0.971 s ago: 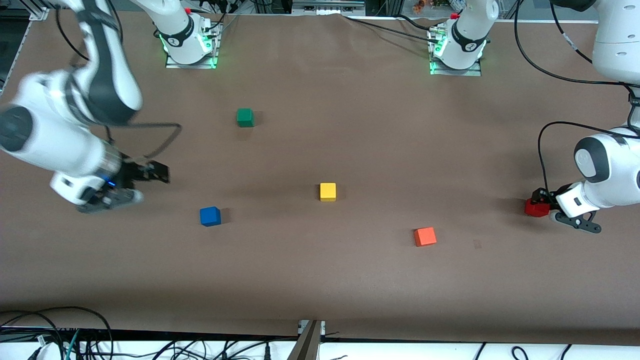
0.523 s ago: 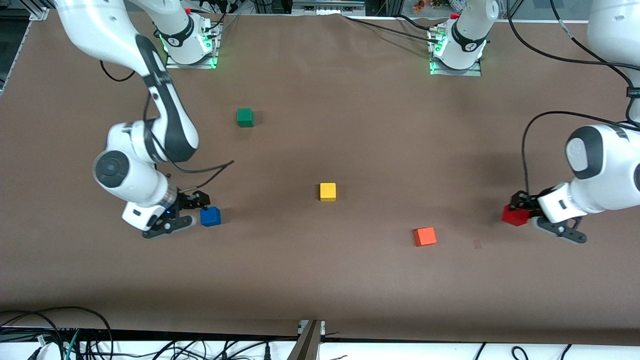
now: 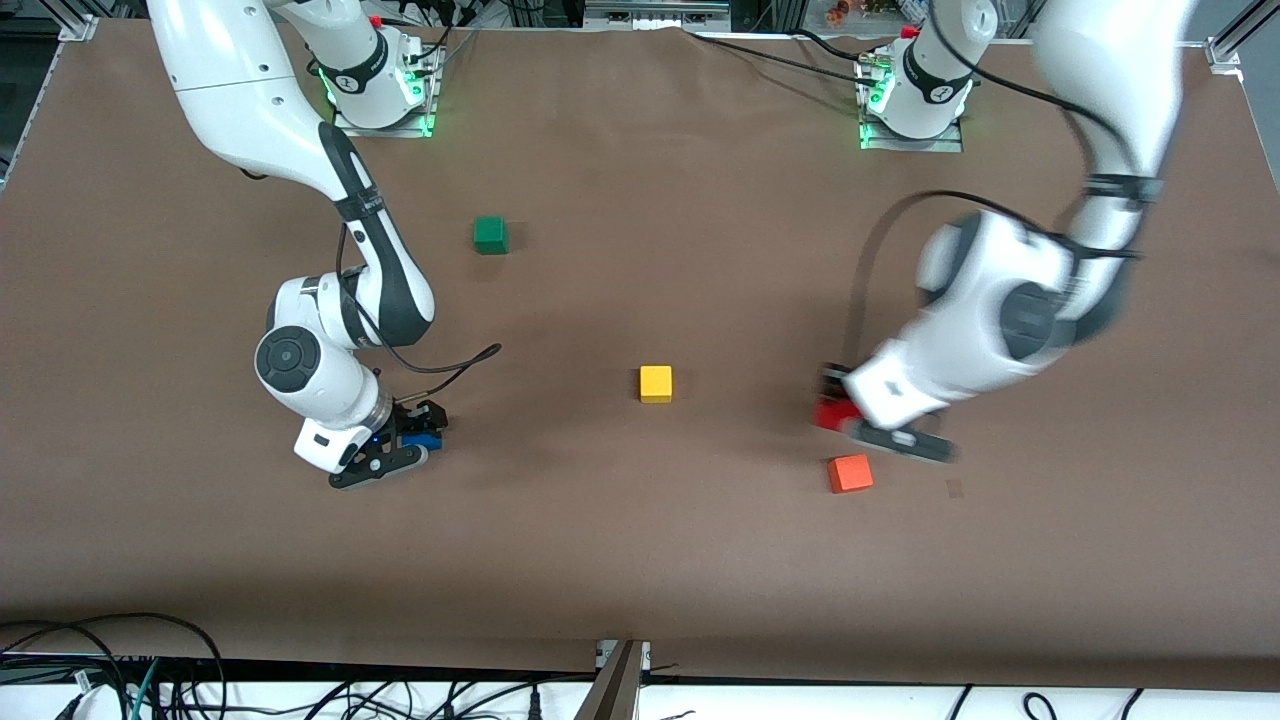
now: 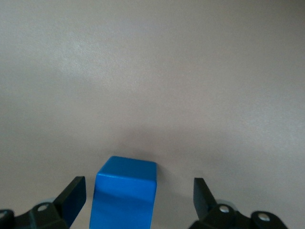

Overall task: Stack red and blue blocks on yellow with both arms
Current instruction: 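Grasp the red cube with the left gripper while the right gripper grasps the blue cube, then carry the red cube over the yellow cube with the left gripper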

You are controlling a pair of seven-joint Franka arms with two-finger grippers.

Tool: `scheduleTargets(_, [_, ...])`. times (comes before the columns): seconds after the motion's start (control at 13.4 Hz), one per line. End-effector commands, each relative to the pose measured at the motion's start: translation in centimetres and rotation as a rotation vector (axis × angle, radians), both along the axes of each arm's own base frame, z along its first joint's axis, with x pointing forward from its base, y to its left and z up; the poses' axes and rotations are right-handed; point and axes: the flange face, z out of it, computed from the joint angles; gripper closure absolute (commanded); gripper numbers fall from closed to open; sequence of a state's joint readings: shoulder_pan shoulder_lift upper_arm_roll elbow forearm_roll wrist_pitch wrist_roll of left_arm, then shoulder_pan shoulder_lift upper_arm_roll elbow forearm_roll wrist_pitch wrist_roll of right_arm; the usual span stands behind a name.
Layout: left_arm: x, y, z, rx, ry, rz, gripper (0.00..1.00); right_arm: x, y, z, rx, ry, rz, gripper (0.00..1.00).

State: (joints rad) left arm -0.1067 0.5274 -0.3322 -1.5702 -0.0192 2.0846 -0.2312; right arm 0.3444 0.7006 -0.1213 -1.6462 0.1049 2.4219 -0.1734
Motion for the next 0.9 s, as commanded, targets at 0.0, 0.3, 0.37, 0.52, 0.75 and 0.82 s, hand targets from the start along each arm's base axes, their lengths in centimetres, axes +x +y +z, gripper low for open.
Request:
scheduleTargets(0.0, [-1.2,-8.6,-1.0,0.052,-0.012,0.05,1.0,0.3,0.0,-0.2,0.011,-0.002,-0.002,0.02])
scheduleTargets(0.3, [-4.6,-17.4,-3.9,0.094,-0.012,0.088,1.0,0.1,-0.1,-0.4,0.02,0.013,-0.02,0.32])
scheduleTargets(0.37, [-5.4,-19.0,-4.5,0.097,-0.012,0.077,1.0,0.0,0.1,-0.4,0.021,0.015,-0.019,0.42])
scheduleTargets(0.52, [-6.7,-21.6,-5.8,0.12,-0.023,0.086,1.0,0.0,0.0,-0.1,0.023,0.027,-0.015,0.6])
scheduleTargets(0.75, [-7.7,-22.7,-7.6,0.148,-0.018,0.123,1.0,-0.2,-0.2,5.1,0.079,0.112,-0.055,0.62])
scheduleTargets(0.82, [-7.5,-22.7,-8.1,0.149,-0.015,0.134,1.0,0.0,0.0,7.6,0.086,0.143,-0.049,0.62])
